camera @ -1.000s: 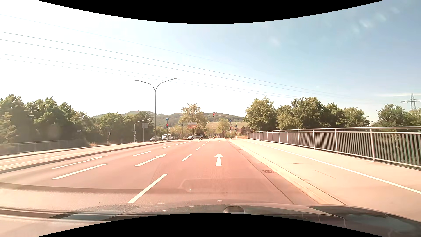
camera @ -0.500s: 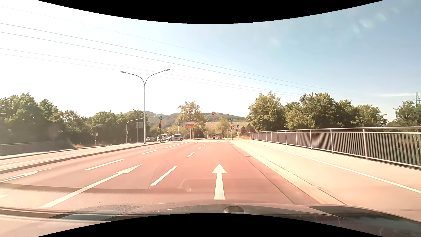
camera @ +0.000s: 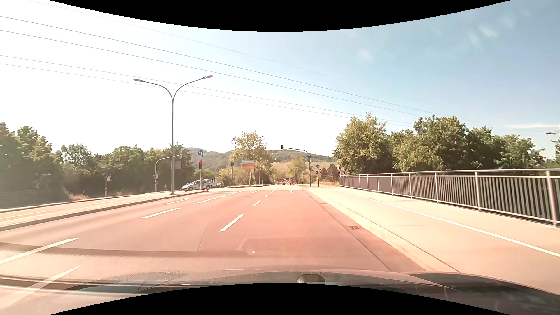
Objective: Follow the waypoints while adhering to traffic rules and regulations
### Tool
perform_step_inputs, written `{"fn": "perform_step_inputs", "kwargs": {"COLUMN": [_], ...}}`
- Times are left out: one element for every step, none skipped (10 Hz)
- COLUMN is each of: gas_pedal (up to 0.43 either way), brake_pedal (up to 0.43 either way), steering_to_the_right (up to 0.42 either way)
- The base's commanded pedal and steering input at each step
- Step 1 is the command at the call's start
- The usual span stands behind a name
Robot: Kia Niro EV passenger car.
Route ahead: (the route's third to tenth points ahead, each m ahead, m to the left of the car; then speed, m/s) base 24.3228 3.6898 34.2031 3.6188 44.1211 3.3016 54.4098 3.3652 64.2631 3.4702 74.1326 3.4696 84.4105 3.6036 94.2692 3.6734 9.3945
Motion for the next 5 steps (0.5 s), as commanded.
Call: {"fn": "perform_step_inputs", "kwargs": {"gas_pedal": [0.24,0.248,0.287,0.311,0.331], "brake_pedal": [0.0,0.0,0.0,0.0,0.0], "steering_to_the_right": [0.001,0.001,0.001,0.001,0.001]}}
